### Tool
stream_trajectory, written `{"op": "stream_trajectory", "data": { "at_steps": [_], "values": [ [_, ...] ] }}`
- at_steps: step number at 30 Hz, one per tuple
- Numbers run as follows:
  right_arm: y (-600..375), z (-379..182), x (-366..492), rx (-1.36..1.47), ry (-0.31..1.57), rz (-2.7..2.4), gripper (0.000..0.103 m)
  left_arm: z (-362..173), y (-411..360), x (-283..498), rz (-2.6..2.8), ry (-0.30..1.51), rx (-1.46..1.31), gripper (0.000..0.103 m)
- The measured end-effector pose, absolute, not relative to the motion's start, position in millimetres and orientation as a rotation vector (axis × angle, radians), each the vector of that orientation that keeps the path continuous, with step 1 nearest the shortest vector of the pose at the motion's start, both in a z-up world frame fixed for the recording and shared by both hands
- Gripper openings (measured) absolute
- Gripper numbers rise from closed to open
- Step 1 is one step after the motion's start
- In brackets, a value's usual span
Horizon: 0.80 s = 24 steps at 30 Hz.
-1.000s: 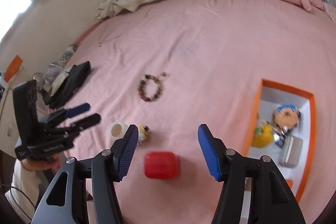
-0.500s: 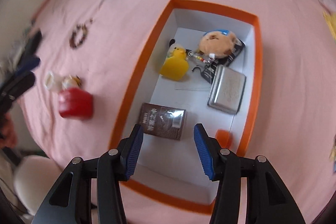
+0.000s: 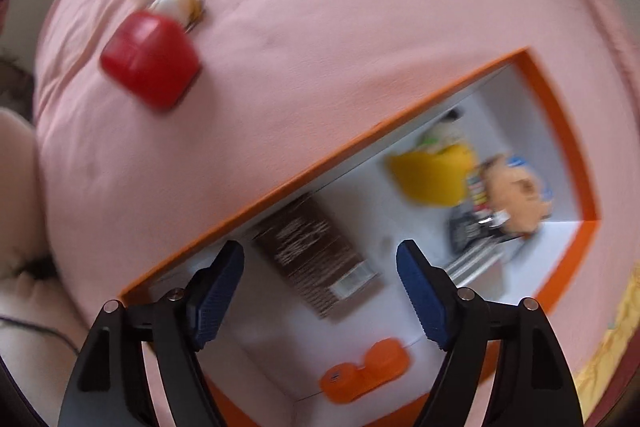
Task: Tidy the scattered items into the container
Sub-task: 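Grasp the brown printed card with the right gripper, place it on bed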
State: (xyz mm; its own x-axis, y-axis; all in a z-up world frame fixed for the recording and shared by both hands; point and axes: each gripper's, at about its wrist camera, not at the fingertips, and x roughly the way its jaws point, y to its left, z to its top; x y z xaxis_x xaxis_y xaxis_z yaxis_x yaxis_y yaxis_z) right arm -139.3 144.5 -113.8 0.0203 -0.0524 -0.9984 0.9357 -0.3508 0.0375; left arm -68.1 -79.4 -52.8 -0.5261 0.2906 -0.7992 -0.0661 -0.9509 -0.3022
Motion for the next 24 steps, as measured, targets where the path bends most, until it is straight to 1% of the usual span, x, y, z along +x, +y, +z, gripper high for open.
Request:
{"op": "stream_trajectory", "data": {
  "at_steps": [2,4,5,7,10,14,18,20,21,24],
  "values": [
    [147.1,-117.0,-142.7,1.435,0.934,-1.476,0.078,-52.1,-79.0,-67.5,2.556,-0.343,-1.398,0.070],
    [151.8,-118.7,-143.9,1.447,0.884,-1.481,0.074,-51.6,-79.1,-67.3,2.559,-0.340,-1.396,0.070],
    [154.3,-116.9,-143.2,1.449,0.859,-1.485,0.060,-51.5,-79.1,-67.1,2.560,-0.339,-1.395,0.070],
    [166.6,-112.9,-147.4,1.465,0.821,-1.552,0.041,-51.0,-79.7,-66.8,2.559,-0.340,-1.393,0.070],
    [188.2,-106.9,-154.0,1.487,0.742,-1.656,0.041,-50.1,-81.2,-65.5,2.560,-0.354,-1.388,0.070],
    [214.3,-86.4,-158.6,1.466,0.522,-1.788,0.041,-48.1,-84.7,-63.5,2.564,-0.378,-1.380,0.070],
    [233.5,-43.1,-161.5,1.366,0.208,-1.933,0.041,-45.0,-90.0,-61.5,2.580,-0.401,-1.367,0.070],
    [235.3,-24.4,-159.2,1.306,0.029,-1.921,0.041,-42.4,-94.9,-60.0,2.601,-0.421,-1.354,0.070],
    [223.4,-15.8,-160.4,1.282,-0.017,-1.911,0.041,-41.3,-97.5,-59.3,2.610,-0.435,-1.348,0.070],
    [179.8,-1.6,-146.3,1.219,-0.043,-1.899,0.043,-38.2,-104.5,-57.6,2.626,-0.465,-1.339,0.070]
  ]
}}
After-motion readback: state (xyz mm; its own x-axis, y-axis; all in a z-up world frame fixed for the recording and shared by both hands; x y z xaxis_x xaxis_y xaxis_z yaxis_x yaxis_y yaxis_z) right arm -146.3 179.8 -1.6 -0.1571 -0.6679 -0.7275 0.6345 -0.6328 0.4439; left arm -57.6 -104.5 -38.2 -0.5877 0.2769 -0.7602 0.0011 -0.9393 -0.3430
